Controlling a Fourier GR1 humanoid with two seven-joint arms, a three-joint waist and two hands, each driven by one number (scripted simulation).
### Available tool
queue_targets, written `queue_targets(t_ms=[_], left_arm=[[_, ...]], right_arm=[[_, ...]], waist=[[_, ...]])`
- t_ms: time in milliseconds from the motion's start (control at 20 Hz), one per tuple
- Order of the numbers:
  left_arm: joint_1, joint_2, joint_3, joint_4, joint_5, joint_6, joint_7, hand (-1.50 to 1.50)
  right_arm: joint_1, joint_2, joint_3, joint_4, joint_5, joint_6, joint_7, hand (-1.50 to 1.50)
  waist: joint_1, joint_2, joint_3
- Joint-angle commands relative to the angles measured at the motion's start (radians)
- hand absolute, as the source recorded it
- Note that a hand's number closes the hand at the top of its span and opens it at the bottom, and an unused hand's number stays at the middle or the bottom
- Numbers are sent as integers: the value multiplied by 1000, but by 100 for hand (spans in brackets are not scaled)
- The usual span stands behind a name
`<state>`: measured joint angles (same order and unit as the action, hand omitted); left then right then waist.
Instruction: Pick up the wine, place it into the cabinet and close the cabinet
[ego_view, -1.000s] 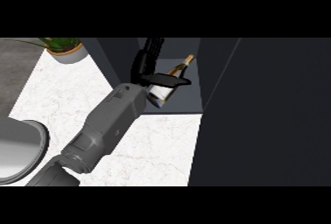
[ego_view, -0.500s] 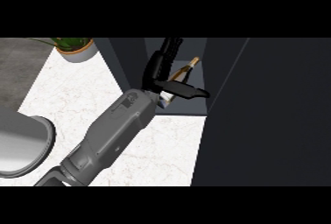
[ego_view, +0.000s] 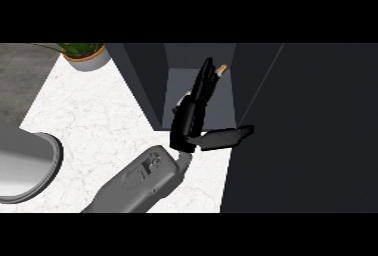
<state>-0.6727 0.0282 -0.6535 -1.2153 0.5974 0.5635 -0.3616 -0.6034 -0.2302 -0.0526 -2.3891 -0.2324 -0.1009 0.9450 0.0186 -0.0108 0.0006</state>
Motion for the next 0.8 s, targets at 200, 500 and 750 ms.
queue_targets(t_ms=[200, 500, 750], left_arm=[[185, -27, -124, -335, -41, 196, 44, -150], [444, 63, -212, -565, -95, 180, 23, 150], [548, 195, -253, -702, -98, 102, 57, 150]], right_arm=[[-34, -9, 18, -22, 16, -32, 38, -150], [14, 4, 44, -7, 35, -23, -7, -150], [-8, -10, 57, -92, 38, -48, 65, -150]], waist=[[-12, 4, -1], [-9, 7, -1], [-16, 6, -1]])
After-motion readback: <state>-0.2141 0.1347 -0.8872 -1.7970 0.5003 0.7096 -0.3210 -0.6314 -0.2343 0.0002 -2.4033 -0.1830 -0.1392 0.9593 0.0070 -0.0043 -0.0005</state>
